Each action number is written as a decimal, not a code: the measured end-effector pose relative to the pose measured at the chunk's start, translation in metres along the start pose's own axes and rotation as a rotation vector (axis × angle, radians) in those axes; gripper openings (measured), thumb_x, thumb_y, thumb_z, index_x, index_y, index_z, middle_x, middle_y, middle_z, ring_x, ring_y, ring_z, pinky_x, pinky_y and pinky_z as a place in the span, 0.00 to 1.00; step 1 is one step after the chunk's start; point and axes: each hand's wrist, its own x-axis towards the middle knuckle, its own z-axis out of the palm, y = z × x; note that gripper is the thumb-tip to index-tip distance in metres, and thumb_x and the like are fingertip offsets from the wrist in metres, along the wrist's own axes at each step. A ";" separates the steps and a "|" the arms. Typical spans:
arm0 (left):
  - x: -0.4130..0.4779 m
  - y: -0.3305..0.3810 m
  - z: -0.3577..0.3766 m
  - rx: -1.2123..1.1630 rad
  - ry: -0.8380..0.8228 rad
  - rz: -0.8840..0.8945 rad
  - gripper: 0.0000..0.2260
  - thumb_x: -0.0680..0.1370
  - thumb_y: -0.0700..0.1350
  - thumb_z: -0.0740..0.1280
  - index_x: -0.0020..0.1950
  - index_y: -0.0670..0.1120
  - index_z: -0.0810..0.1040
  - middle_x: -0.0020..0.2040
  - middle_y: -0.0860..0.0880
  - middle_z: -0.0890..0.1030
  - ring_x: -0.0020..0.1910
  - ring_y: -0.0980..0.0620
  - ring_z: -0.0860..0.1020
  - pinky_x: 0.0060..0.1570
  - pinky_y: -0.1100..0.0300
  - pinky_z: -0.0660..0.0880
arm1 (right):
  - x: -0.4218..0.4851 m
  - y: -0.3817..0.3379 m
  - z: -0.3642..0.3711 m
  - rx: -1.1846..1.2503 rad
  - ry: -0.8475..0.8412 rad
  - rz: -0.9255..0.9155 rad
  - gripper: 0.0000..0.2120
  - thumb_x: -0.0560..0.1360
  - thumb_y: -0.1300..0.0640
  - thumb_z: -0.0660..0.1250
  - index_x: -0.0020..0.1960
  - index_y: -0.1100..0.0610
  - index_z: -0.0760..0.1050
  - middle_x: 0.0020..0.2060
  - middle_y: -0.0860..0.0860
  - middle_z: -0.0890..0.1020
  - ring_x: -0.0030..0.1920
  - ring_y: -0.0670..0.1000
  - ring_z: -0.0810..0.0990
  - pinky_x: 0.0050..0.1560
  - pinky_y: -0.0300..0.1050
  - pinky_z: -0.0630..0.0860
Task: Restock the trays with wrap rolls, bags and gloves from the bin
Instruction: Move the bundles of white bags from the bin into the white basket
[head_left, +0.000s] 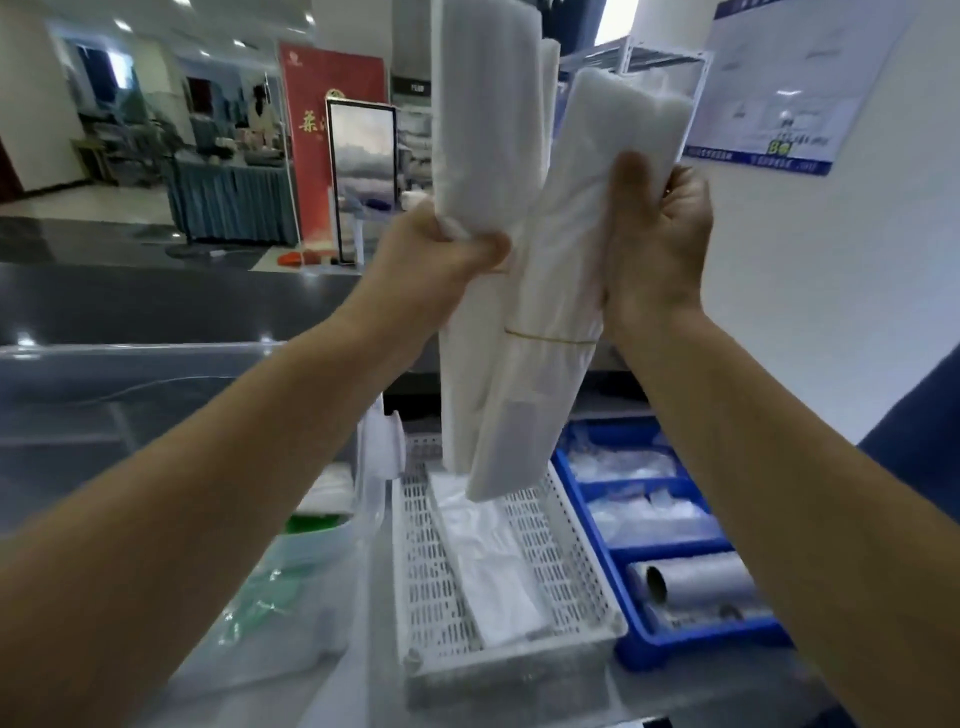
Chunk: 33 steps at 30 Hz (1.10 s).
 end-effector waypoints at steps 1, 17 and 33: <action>-0.004 -0.010 0.014 -0.009 -0.011 -0.040 0.06 0.72 0.36 0.70 0.47 0.45 0.80 0.41 0.50 0.85 0.42 0.53 0.83 0.44 0.57 0.81 | 0.001 0.009 -0.015 -0.017 0.005 0.053 0.07 0.76 0.54 0.65 0.45 0.55 0.68 0.39 0.51 0.77 0.39 0.50 0.78 0.43 0.52 0.80; -0.063 -0.226 0.042 0.547 0.168 -0.444 0.08 0.73 0.47 0.65 0.50 0.55 0.70 0.38 0.59 0.76 0.35 0.60 0.75 0.28 0.63 0.66 | -0.037 0.205 -0.107 -0.466 -0.103 0.557 0.07 0.76 0.53 0.64 0.46 0.56 0.68 0.39 0.49 0.75 0.37 0.48 0.74 0.35 0.42 0.72; -0.064 -0.292 0.011 0.682 0.170 -0.669 0.10 0.73 0.49 0.64 0.54 0.52 0.70 0.41 0.56 0.77 0.37 0.58 0.74 0.31 0.62 0.68 | -0.081 0.315 -0.103 -1.224 -0.946 0.185 0.13 0.75 0.62 0.63 0.59 0.60 0.72 0.61 0.56 0.70 0.61 0.57 0.68 0.57 0.50 0.70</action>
